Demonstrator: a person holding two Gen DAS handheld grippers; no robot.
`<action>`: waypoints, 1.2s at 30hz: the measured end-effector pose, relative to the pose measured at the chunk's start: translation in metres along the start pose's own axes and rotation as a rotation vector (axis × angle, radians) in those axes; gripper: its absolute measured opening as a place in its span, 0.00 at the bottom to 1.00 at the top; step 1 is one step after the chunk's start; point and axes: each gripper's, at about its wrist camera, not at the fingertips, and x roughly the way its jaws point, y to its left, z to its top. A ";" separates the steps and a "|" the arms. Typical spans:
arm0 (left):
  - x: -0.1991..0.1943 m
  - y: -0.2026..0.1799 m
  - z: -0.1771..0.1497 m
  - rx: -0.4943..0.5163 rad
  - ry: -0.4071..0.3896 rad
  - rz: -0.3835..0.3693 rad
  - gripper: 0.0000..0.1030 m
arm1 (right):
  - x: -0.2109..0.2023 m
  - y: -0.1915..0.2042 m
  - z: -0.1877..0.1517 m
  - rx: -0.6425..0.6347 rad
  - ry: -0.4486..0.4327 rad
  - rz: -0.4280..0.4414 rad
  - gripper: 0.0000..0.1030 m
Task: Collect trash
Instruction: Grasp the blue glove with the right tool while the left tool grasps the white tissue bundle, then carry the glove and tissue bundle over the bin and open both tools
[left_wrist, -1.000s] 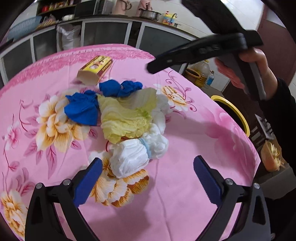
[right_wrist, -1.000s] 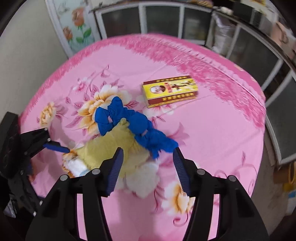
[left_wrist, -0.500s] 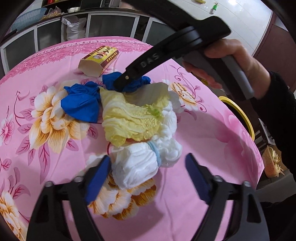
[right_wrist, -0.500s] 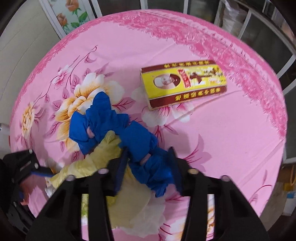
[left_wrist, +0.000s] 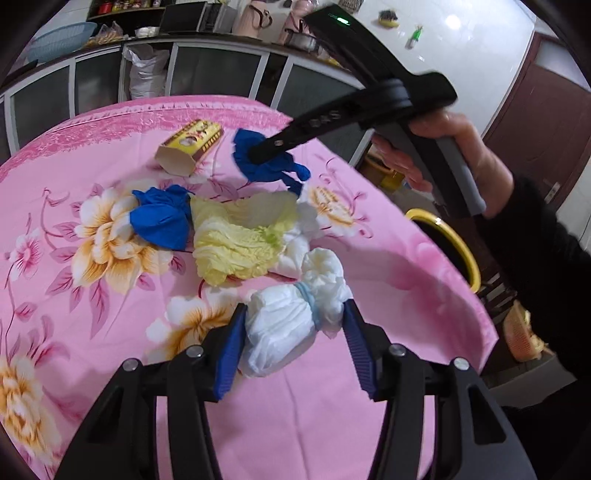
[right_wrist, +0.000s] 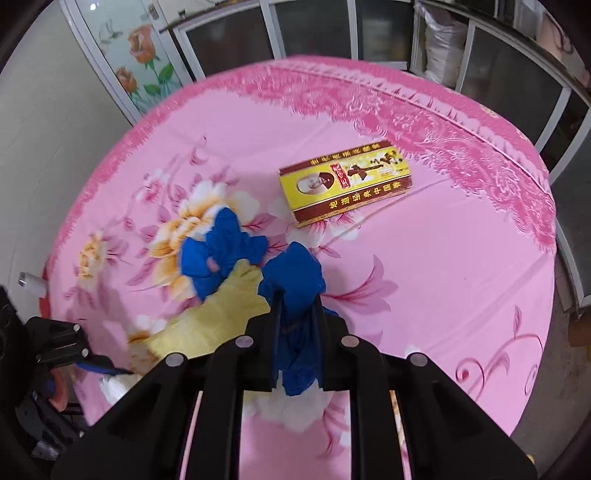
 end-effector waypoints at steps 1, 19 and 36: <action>-0.008 -0.003 -0.003 -0.001 -0.009 0.003 0.48 | -0.007 0.000 -0.003 -0.001 -0.012 -0.004 0.14; -0.079 -0.040 -0.047 0.019 -0.075 0.085 0.48 | -0.116 -0.013 -0.087 0.095 -0.179 -0.013 0.14; -0.049 -0.098 -0.028 0.132 -0.035 0.033 0.48 | -0.192 -0.068 -0.237 0.306 -0.295 -0.070 0.14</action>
